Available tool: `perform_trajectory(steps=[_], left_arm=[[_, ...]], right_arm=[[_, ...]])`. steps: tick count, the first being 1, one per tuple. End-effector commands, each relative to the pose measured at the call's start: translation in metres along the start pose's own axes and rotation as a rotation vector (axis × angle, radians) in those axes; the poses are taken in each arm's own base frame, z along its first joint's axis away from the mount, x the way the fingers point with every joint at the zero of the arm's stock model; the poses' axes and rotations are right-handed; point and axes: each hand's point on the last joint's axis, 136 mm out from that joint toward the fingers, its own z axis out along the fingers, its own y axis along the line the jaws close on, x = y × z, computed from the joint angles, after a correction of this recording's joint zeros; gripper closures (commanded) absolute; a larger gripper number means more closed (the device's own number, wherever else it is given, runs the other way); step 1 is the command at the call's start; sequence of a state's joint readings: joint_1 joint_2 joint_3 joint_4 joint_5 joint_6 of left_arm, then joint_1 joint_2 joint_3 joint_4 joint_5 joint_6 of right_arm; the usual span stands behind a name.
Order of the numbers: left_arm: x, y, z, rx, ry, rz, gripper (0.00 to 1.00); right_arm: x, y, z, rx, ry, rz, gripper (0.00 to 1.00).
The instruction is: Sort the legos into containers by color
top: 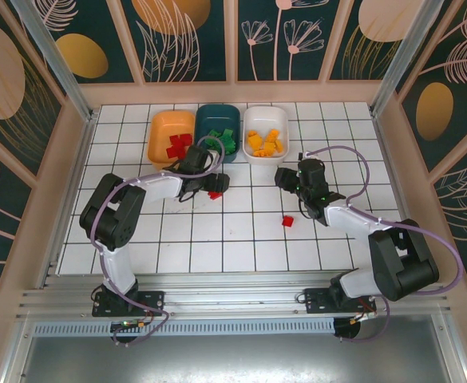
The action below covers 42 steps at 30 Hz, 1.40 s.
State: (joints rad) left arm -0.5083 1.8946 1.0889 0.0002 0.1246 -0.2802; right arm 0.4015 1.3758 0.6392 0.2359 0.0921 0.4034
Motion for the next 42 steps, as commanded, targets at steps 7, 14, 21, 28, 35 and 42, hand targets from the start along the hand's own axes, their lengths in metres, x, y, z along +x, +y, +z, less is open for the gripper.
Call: perform_trajectory(steps=[7,14,21,28,35,42], left_arm=[[0.04,-0.012,0.005,0.064,0.046,-0.064,0.21],[0.061,-0.036,-0.003,0.146,0.071,-0.062,0.22],[0.075,-0.049,-0.01,0.173,0.093,-0.061,0.23],[0.074,-0.03,-0.012,0.007,0.104,-0.066,0.28],[0.073,-0.004,0.001,-0.169,0.111,-0.099,0.4],[0.066,-0.02,0.015,-0.193,0.114,-0.045,0.47]], right_arm=[[-0.003,-0.003,0.001,0.011,-0.015,0.021,0.32],[-0.002,-0.002,0.002,0.008,-0.01,0.021,0.32],[-0.001,-0.002,0.003,0.008,-0.008,0.021,0.32],[-0.001,-0.001,0.003,0.009,-0.007,0.02,0.32],[-0.001,-0.001,0.002,0.009,-0.006,0.018,0.32],[-0.002,-0.002,0.002,0.014,-0.008,0.015,0.32]])
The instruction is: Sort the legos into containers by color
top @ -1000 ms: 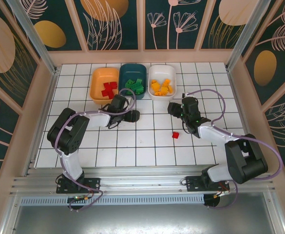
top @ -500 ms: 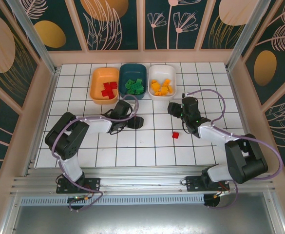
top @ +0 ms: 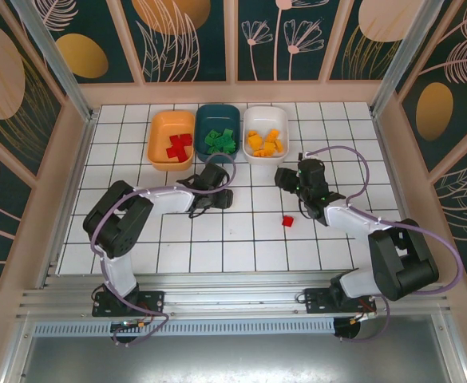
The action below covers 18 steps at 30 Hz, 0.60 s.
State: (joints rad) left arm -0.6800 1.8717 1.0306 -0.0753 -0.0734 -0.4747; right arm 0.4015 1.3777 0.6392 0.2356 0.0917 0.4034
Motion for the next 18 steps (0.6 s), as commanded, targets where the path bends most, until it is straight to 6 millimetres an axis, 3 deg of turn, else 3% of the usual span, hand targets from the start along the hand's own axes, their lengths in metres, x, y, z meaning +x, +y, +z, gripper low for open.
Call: perform_trajectory(steps=[1,10,18], left_arm=[[0.013,0.008,0.019,-0.071,0.041,0.017,0.5],[0.014,0.01,0.019,-0.113,0.028,0.034,0.66],[-0.022,-0.009,-0.022,-0.039,-0.075,0.024,0.69]], right_arm=[[-0.003,-0.001,0.001,0.011,-0.013,0.015,0.32],[-0.001,-0.001,0.002,0.009,-0.009,0.017,0.32],[-0.001,-0.001,0.002,0.011,-0.007,0.017,0.32]])
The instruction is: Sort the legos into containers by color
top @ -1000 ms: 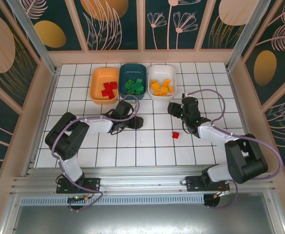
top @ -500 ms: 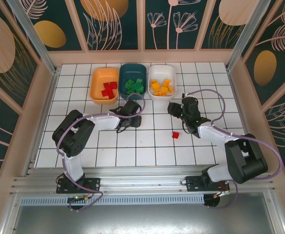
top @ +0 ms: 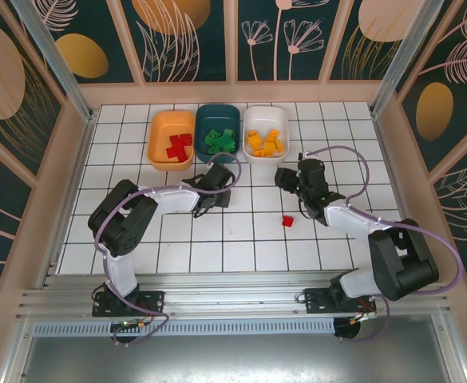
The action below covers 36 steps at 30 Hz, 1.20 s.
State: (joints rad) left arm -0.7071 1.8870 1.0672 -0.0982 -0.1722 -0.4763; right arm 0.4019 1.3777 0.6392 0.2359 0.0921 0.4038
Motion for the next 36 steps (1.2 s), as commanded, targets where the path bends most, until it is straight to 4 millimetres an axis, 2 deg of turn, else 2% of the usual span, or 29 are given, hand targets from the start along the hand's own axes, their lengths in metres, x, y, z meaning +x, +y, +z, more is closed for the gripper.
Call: perform_trajectory(steps=[1,5,9,11,12,16,19,23,27,30,34,36], left_arm=[[-0.021,-0.01,-0.029,0.043,-0.055,-0.003,0.69],[-0.055,-0.007,-0.056,0.005,-0.155,0.007,0.7],[-0.088,0.013,-0.071,-0.059,-0.236,-0.015,0.7],[-0.103,0.032,-0.072,-0.061,-0.252,-0.068,0.71],[-0.117,0.044,-0.084,-0.048,-0.284,-0.114,0.71],[-0.145,0.109,-0.089,-0.06,-0.329,-0.302,0.72],[-0.152,0.155,-0.083,-0.076,-0.329,-0.43,0.72],[-0.151,0.193,-0.051,-0.117,-0.263,-0.505,0.72],[-0.155,0.2,-0.027,-0.135,-0.216,-0.512,0.71],[-0.156,0.202,-0.014,-0.137,-0.195,-0.523,0.66],[-0.158,0.203,-0.004,-0.139,-0.173,-0.519,0.61],[-0.16,0.202,-0.004,-0.133,-0.176,-0.513,0.55]], right_arm=[[-0.001,-0.001,0.002,0.011,-0.007,0.016,0.32],[-0.001,0.001,0.002,0.004,-0.008,0.016,0.32],[-0.002,0.003,0.001,-0.004,-0.008,0.016,0.32],[-0.001,0.004,0.0,-0.01,-0.007,0.017,0.32],[-0.001,0.006,0.0,-0.013,-0.006,0.016,0.32],[0.0,0.008,-0.001,-0.021,-0.005,0.012,0.32],[0.001,0.011,0.0,-0.027,0.0,0.007,0.32],[0.002,0.017,0.001,-0.04,0.009,-0.007,0.32],[0.005,0.021,0.002,-0.044,0.025,-0.024,0.32],[0.009,0.025,0.004,-0.055,0.052,-0.037,0.31],[0.017,0.026,0.009,-0.037,0.097,-0.067,0.29],[0.02,0.029,0.008,-0.04,0.11,-0.077,0.28]])
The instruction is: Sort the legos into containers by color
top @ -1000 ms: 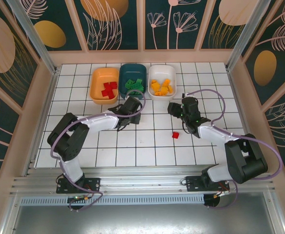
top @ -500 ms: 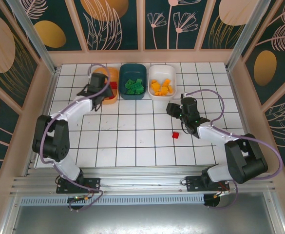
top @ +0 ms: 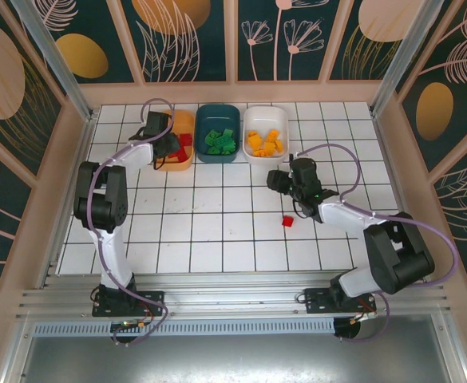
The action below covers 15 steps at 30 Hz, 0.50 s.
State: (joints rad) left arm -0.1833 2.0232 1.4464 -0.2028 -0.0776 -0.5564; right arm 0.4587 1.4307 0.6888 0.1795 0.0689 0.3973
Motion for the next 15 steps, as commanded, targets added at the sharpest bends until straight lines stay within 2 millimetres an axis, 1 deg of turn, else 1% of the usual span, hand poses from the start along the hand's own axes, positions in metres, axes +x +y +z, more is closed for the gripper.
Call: perform_trajectory(steps=[1,4,6,7,8,10,12,13,14,15], left_arm=[[-0.006,-0.008,-0.003,0.019,0.006,0.003,0.53],[-0.012,-0.014,-0.007,0.042,-0.006,0.012,0.42],[-0.016,-0.019,-0.015,0.068,-0.019,0.011,0.36],[-0.019,-0.023,-0.021,0.092,-0.03,0.008,0.33],[-0.021,-0.026,-0.027,0.111,-0.04,0.002,0.31],[-0.022,-0.034,-0.045,0.18,-0.063,-0.017,0.27],[-0.018,-0.041,-0.064,0.259,-0.084,-0.043,0.23],[-0.013,-0.042,-0.073,0.299,-0.092,-0.056,0.2],[-0.003,-0.04,-0.079,0.325,-0.089,-0.072,0.18],[0.003,-0.043,-0.09,0.376,-0.096,-0.084,0.16]], right_arm=[[0.003,0.01,-0.001,-0.008,0.034,-0.041,0.27],[0.007,0.016,-0.006,0.004,0.055,-0.074,0.24],[0.013,0.014,-0.01,0.042,0.076,-0.093,0.22],[0.015,0.009,-0.012,0.078,0.084,-0.096,0.21],[0.021,0.009,-0.014,0.101,0.096,-0.106,0.2],[0.032,-0.001,-0.023,0.184,0.109,-0.103,0.18],[0.042,-0.011,-0.033,0.242,0.113,-0.084,0.15],[0.049,-0.014,-0.038,0.257,0.121,-0.072,0.14],[0.054,-0.016,-0.042,0.265,0.128,-0.063,0.13],[0.059,-0.018,-0.046,0.272,0.135,-0.05,0.13]])
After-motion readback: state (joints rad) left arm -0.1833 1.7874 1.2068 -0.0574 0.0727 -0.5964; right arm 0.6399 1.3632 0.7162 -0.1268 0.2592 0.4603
